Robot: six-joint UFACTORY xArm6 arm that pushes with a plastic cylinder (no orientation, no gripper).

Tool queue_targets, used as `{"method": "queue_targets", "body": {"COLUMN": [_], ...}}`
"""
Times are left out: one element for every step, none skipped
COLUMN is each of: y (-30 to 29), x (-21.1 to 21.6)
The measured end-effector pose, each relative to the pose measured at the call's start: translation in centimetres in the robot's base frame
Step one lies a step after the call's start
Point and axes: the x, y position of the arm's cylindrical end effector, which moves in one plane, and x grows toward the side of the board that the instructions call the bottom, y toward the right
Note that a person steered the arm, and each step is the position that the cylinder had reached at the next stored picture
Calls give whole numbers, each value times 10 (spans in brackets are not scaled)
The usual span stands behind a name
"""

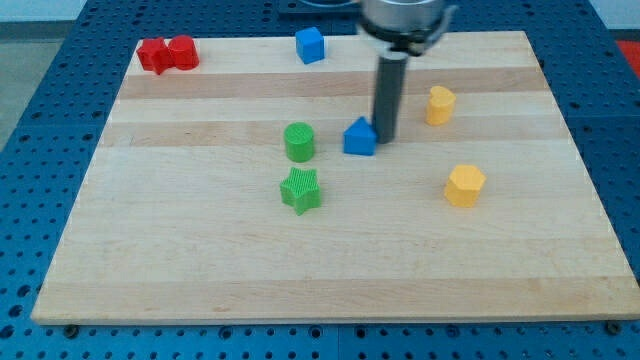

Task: Move the blue triangle above the green circle

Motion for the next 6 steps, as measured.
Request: {"method": "queue_targets", "body": {"y": [16,33,-10,-51,-69,-70], "x": [0,21,29,-12,-50,-45]}}
